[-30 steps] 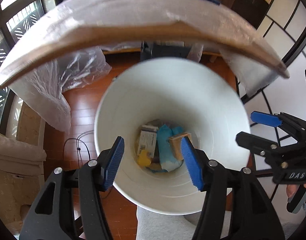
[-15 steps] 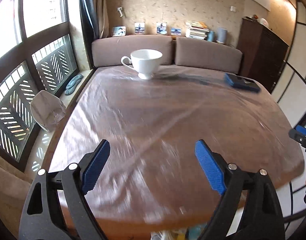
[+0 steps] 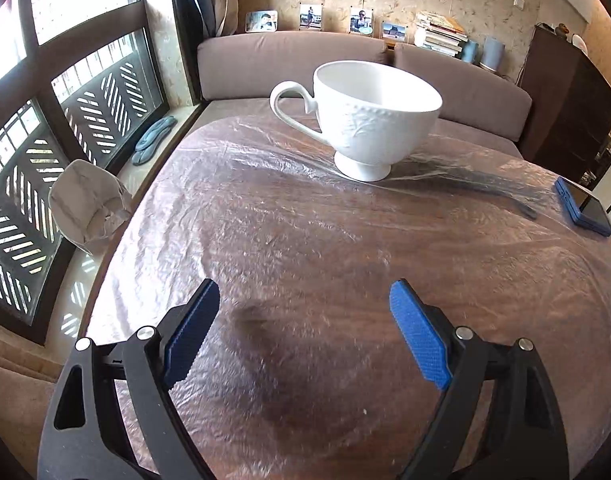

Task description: Collect trash

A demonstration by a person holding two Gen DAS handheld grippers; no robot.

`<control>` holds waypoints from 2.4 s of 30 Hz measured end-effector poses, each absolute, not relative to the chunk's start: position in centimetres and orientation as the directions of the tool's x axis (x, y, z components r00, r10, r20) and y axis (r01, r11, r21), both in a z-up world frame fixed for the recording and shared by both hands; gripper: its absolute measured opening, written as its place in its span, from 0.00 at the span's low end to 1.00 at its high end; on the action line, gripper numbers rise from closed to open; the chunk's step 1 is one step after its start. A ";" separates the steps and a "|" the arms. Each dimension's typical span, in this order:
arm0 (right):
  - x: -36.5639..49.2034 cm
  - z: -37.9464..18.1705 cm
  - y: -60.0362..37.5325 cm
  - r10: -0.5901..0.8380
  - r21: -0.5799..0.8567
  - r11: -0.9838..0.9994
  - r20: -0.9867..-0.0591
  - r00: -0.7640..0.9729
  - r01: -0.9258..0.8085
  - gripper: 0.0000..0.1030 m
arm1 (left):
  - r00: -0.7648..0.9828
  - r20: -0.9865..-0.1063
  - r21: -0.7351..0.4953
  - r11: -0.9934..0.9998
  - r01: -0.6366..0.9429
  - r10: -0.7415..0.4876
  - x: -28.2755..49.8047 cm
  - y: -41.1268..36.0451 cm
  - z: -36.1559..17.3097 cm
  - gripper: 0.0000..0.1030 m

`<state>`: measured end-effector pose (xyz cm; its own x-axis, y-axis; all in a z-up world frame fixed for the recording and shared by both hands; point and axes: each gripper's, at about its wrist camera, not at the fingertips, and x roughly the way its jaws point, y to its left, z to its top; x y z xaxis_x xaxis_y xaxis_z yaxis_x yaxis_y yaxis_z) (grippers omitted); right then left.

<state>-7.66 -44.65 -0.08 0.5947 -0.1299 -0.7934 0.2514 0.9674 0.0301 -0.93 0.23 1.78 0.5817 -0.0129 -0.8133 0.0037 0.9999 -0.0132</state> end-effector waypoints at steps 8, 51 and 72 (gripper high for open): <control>-5.4 -1.6 -45.9 -0.135 0.003 0.971 -0.816 0.563 0.237 0.96 | 0.571 -0.821 -0.001 1.000 -0.015 0.008 0.3 0.5 0.8 0.95; -5.3 -1.4 -45.4 -0.140 -0.003 0.971 -0.818 0.558 0.240 0.96 | 0.562 -0.827 -0.002 1.000 -0.014 0.007 0.8 0.5 0.7 0.99; -5.3 -1.4 -45.4 -0.140 -0.002 0.971 -0.818 0.558 0.240 0.96 | 0.562 -0.827 -0.002 1.000 -0.014 0.007 0.8 0.5 0.7 0.99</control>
<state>-5.27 -45.39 -1.36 0.5583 -0.1401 -0.8177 0.2400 0.9708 -0.0024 0.83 0.52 0.68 0.5624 0.0065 -0.8269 -0.0139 0.9999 -0.0016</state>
